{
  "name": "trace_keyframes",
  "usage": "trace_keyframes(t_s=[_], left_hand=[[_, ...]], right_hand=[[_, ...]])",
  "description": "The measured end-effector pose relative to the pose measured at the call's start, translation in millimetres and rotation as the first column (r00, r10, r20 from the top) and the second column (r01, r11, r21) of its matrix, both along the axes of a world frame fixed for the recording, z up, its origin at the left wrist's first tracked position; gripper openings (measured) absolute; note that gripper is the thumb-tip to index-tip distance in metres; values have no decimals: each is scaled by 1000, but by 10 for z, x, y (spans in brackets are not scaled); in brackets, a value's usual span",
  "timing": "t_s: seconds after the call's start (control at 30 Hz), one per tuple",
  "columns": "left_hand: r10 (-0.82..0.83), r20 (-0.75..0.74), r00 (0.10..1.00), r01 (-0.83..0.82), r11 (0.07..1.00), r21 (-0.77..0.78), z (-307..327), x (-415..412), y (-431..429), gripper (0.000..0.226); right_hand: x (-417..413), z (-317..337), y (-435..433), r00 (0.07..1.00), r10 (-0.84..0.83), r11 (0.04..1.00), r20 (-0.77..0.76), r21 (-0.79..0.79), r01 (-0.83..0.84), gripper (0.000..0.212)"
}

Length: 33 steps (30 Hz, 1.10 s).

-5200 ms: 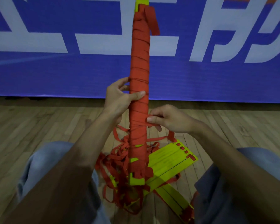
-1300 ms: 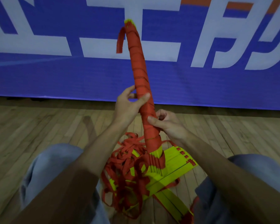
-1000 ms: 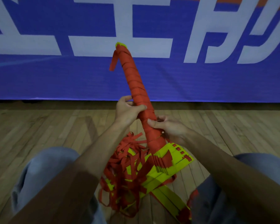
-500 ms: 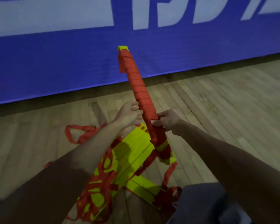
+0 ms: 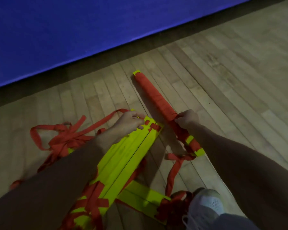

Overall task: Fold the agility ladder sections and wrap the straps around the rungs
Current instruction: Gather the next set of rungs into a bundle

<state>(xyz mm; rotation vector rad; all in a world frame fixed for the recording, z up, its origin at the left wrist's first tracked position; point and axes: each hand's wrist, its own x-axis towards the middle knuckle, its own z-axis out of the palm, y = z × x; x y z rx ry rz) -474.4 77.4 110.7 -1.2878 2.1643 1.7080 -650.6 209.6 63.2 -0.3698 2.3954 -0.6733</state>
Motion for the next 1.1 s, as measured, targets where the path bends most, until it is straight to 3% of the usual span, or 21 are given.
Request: trace_keyframes(t_s=[0.2,0.3,0.37,0.4,0.53,0.63,0.77,0.83,0.9,0.97,1.03,1.1], left_hand=[[-8,84,996,7,1000,15,-370,28,-178,16],[-30,122,992,33,999,-24,-501,162,-295,16],[-28,164,986,40,997,-68,-596,260,-376,16],[-20,185,983,37,995,-92,-653,307,-422,17],[-11,318,948,91,967,-240,-910,489,-648,50],[4,423,906,118,958,-261,-1038,561,-731,69],[70,437,897,45,968,-248,-1223,594,-788,90],[75,437,896,45,966,-256,-1275,584,-799,81],[44,370,928,55,966,-253,-1253,562,-775,58],[5,288,958,74,963,-260,-1303,588,-779,44],[0,210,978,61,957,-285,-1333,643,-801,47],[25,192,981,38,948,-317,-1204,677,-804,40]], right_hand=[[54,-390,50,991,56,993,-118,112,-43,23],[140,-413,2,930,219,957,-296,249,-146,36],[240,-349,-63,858,270,958,-436,212,-193,46],[307,-335,-111,865,255,965,-433,170,-199,44],[650,-407,-259,999,-40,997,-12,66,41,34],[821,-479,-381,945,-298,952,136,-21,304,35],[934,-499,-601,839,-416,868,350,-120,481,32],[943,-668,-664,783,-427,844,451,-111,524,34],[885,-1081,-725,794,-397,867,460,-95,489,42],[923,-1055,-758,820,-368,880,440,-120,459,28],[1009,-732,-789,812,-368,854,453,-181,488,8],[1058,-548,-819,787,-340,830,515,-229,508,13]])
